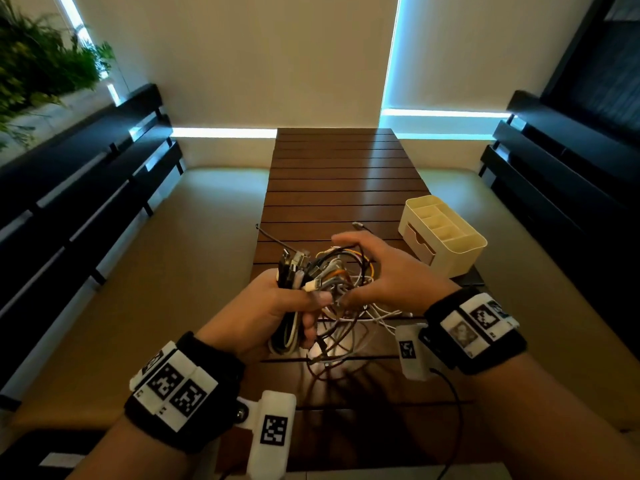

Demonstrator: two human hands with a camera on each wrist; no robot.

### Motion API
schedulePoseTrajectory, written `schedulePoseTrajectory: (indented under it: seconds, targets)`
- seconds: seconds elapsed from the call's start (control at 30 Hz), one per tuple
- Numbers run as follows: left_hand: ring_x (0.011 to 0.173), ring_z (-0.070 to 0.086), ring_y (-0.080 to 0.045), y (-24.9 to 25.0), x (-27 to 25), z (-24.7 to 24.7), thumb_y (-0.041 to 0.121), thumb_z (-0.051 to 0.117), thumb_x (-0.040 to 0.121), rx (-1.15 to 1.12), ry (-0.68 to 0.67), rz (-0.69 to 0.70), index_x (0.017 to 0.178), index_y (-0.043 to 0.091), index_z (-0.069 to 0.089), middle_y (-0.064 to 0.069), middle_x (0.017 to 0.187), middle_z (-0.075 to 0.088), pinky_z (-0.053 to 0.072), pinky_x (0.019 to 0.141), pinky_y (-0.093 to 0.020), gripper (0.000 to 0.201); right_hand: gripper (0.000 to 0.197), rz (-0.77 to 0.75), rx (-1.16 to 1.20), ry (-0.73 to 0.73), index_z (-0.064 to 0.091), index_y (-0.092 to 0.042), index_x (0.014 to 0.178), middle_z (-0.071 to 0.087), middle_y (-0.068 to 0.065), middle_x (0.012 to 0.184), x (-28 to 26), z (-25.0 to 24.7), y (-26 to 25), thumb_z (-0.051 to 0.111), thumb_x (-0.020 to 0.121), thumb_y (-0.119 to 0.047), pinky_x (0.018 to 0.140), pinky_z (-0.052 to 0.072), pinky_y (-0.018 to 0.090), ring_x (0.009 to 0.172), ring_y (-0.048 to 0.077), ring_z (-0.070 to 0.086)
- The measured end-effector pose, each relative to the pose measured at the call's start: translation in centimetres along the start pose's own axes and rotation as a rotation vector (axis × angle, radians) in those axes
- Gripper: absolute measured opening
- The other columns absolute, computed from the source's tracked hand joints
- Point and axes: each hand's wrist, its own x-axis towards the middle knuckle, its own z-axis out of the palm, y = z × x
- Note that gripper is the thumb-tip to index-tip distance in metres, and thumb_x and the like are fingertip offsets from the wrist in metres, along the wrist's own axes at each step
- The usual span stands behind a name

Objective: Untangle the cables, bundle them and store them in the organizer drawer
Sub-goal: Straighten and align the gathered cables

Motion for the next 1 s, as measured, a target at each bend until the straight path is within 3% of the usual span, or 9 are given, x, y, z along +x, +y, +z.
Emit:
schedulePoseTrajectory:
  seconds: [0.13,0.23,0.33,0.4,0.47,0.53,0.73,0.9,1.0]
  targets:
    - [0.064,0.065,-0.023,0.1,0.0,0.1,0.005,0.069,0.082,-0.091,-0.093,-0.027,0.095,0.008,0.072,-0.015,0.073,0.06,0.058,0.065,-0.038,0.014,0.074,-0.183,0.3,-0.012,0.046,-0.047,0.14,0.041,-0.019,0.151,-0.8,0.4,-1.4,0.074,0.073,-0.062,0.114,0.034,0.044,0.141,0.007,0.037]
    - [0.067,0.068,-0.028,0.3,0.2,0.6,0.004,0.067,0.087,-0.081,-0.109,-0.029,0.098,0.005,0.066,-0.015,0.071,0.064,0.059,0.062,-0.038,0.011,0.051,-0.188,0.362,0.133,0.063,-0.028,0.121,0.064,-0.006,0.123,-0.4,2.6,-2.2,0.055,0.088,-0.065,0.099,0.05,0.035,0.116,0.007,0.059]
    - [0.055,0.062,-0.02,0.3,0.7,0.9,0.005,0.062,0.089,0.046,-0.039,-0.008,0.092,0.003,0.059,-0.008,0.063,0.06,0.054,0.053,-0.032,0.005,0.039,-0.123,0.269,0.28,0.063,-0.013,0.097,0.063,0.015,0.087,0.2,3.6,-2.7,0.05,0.096,-0.049,0.072,0.049,0.038,0.076,0.019,0.058]
    - [0.052,0.057,-0.018,0.1,0.8,0.8,0.006,0.061,0.092,0.115,-0.014,-0.007,0.083,0.005,0.059,-0.006,0.061,0.057,0.052,0.052,-0.031,0.01,0.036,-0.106,0.191,0.291,0.064,-0.013,0.092,0.063,0.018,0.081,0.5,3.5,-2.8,0.05,0.098,-0.046,0.067,0.048,0.04,0.071,0.027,0.058]
    - [0.051,0.055,-0.018,0.0,0.8,1.0,0.006,0.062,0.092,0.15,0.006,-0.012,0.08,0.007,0.06,-0.007,0.06,0.056,0.052,0.052,-0.03,0.013,0.031,-0.108,0.167,0.275,0.065,-0.017,0.093,0.066,0.008,0.08,0.5,3.4,-2.5,0.05,0.099,-0.044,0.066,0.05,0.031,0.073,0.021,0.061]
    - [0.052,0.055,-0.019,-0.2,0.6,1.0,0.004,0.063,0.092,0.164,0.027,-0.005,0.078,0.007,0.061,-0.008,0.06,0.056,0.051,0.051,-0.03,0.014,0.024,-0.112,0.174,0.288,0.067,-0.021,0.1,0.068,-0.005,0.088,0.3,3.4,-2.0,0.053,0.099,-0.041,0.071,0.052,0.02,0.079,0.007,0.064]
    - [0.058,0.062,-0.022,-0.3,-0.1,-0.1,0.002,0.062,0.092,0.138,0.104,0.017,0.086,-0.001,0.062,-0.01,0.063,0.061,0.053,0.055,-0.034,0.006,0.036,-0.144,0.198,0.516,0.061,-0.024,0.122,0.056,-0.013,0.129,-0.9,3.7,-0.1,0.067,0.087,-0.032,0.098,0.048,0.021,0.118,-0.005,0.052]
    - [0.058,0.063,-0.022,-0.3,-0.1,0.3,0.002,0.064,0.09,0.131,0.024,0.001,0.091,-0.003,0.063,-0.011,0.065,0.062,0.054,0.056,-0.034,0.006,0.084,-0.242,-0.024,0.165,0.03,-0.044,0.148,0.023,-0.021,0.158,-1.4,4.1,-0.9,0.077,0.081,-0.027,0.118,0.023,0.032,0.149,0.002,0.015]
    - [0.05,0.055,-0.02,-0.5,-0.2,0.8,0.0,0.063,0.089,0.118,-0.036,-0.004,0.083,0.003,0.064,-0.01,0.059,0.056,0.051,0.051,-0.031,0.007,0.039,-0.22,-0.134,0.236,0.056,-0.035,0.12,0.054,-0.021,0.129,-0.4,4.3,-1.2,0.069,0.086,-0.021,0.117,0.028,0.041,0.132,0.003,0.042]
